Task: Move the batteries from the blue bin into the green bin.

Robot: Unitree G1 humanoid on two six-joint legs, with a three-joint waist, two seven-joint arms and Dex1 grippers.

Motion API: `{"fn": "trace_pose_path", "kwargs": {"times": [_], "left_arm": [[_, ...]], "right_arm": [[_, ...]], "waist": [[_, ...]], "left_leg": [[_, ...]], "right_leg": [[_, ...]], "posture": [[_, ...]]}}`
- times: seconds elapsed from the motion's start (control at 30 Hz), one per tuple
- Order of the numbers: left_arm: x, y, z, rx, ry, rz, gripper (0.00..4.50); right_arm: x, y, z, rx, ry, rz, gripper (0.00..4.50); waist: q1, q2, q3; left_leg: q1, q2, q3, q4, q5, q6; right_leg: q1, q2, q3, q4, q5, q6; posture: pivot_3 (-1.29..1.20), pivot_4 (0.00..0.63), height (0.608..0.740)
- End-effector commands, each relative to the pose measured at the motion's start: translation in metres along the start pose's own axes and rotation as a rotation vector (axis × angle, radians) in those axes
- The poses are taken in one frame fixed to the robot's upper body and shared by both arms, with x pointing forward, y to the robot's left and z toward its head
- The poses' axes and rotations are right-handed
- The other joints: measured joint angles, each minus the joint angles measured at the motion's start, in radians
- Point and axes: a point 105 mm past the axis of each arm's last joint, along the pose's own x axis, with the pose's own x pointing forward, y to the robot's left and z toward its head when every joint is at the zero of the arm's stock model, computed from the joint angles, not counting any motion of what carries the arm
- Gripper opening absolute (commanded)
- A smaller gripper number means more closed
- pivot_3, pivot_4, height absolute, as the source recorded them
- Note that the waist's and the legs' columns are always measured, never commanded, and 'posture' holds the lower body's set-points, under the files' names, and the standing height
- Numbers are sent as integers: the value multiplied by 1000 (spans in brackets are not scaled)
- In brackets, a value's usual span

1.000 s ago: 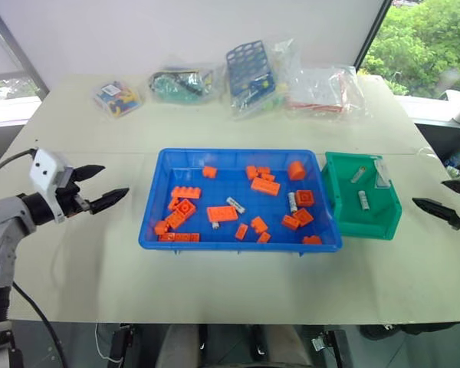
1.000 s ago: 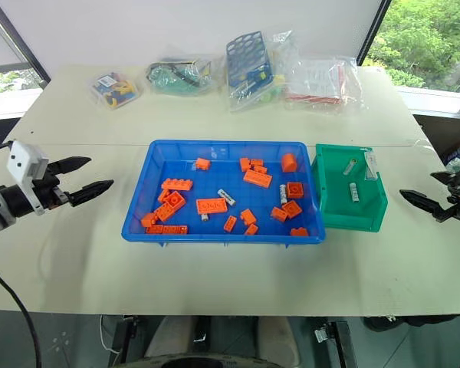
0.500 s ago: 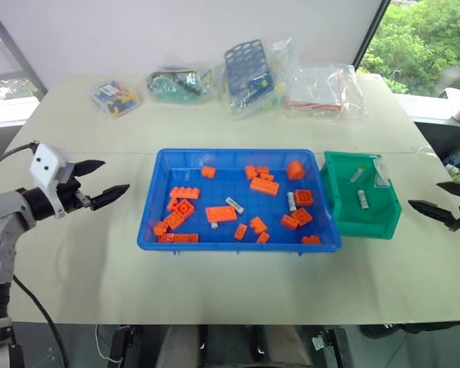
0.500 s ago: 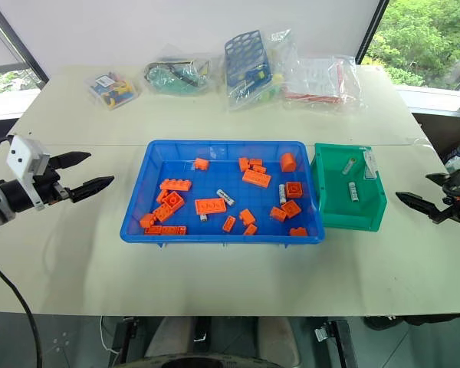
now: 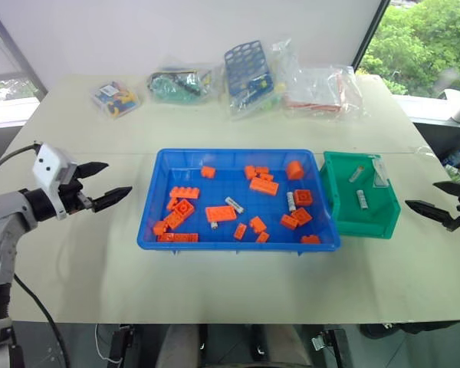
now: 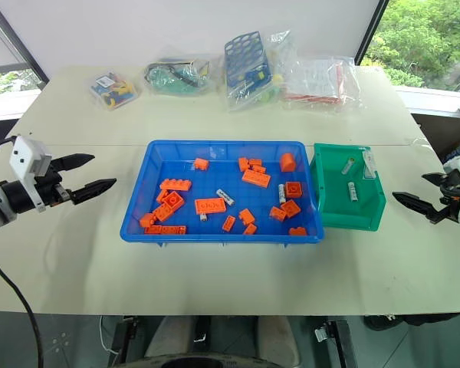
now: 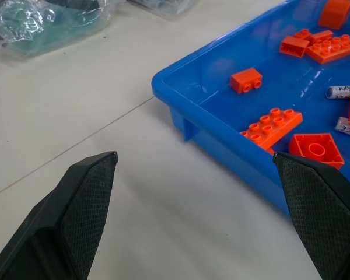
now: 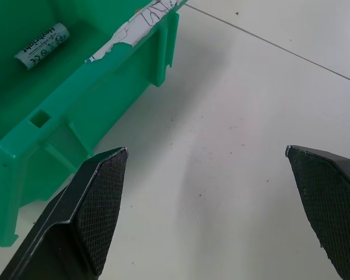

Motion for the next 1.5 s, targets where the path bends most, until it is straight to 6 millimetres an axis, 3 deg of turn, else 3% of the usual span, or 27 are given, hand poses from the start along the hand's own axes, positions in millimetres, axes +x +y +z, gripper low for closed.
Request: {"fn": "trace_pose_path", "kwargs": {"times": [0.03,0.17,0.4,0.6,0.73,0.83,0.93,1.17,1.5], "left_arm": [[1,-6,16,47,-24,-46,4500],[4,-29,31,62,-39,-181,4500],[1,-80,49,112,-9,-485,4500],[1,-96,53,167,29,-626,4500],[5,-101,56,181,33,-674,4500],[7,-105,55,199,44,-708,4500],[12,-105,57,212,37,-703,4500],[15,-105,59,216,25,-694,4500],[18,-104,59,229,19,-678,4500]], "right_arm": [[-3,0,25,-52,-61,6,4468],[10,37,67,-125,-152,178,4468],[37,132,137,-325,-277,562,4468],[69,203,177,-472,-350,807,4468],[90,241,177,-550,-308,907,4468],[99,270,159,-650,-240,1017,4468],[109,287,144,-702,-194,1068,4468],[134,307,136,-723,-158,1079,4468],[161,311,131,-663,-117,1057,4468]], "waist": [[-1,0,0],[-5,0,0],[-3,0,1],[-2,0,1],[3,0,1],[4,0,1],[4,0,2],[0,0,2],[-1,0,2]], "left_leg": [[0,0,0,0,0,0],[0,0,0,0,0,0],[2,2,-1,0,0,0],[1,1,0,1,0,0],[-5,1,-2,5,0,0],[-12,1,-2,13,-1,2],[-12,1,-2,15,-1,2],[-11,1,-2,15,-1,2],[-11,1,-2,15,-1,2]], "right_leg": [[0,0,0,0,0,0],[0,1,0,1,0,1],[0,3,0,3,1,1],[-1,4,0,3,0,1],[-5,6,-1,4,0,1],[-9,6,-1,7,1,2],[-8,5,-1,7,1,1],[-10,6,-1,13,1,2],[-10,8,-1,15,0,2]], "posture": [[0,150,739],[0,150,739],[0,150,739],[0,150,739],[0,150,739],[0,150,739],[0,150,739],[0,150,739],[0,150,739]]}}
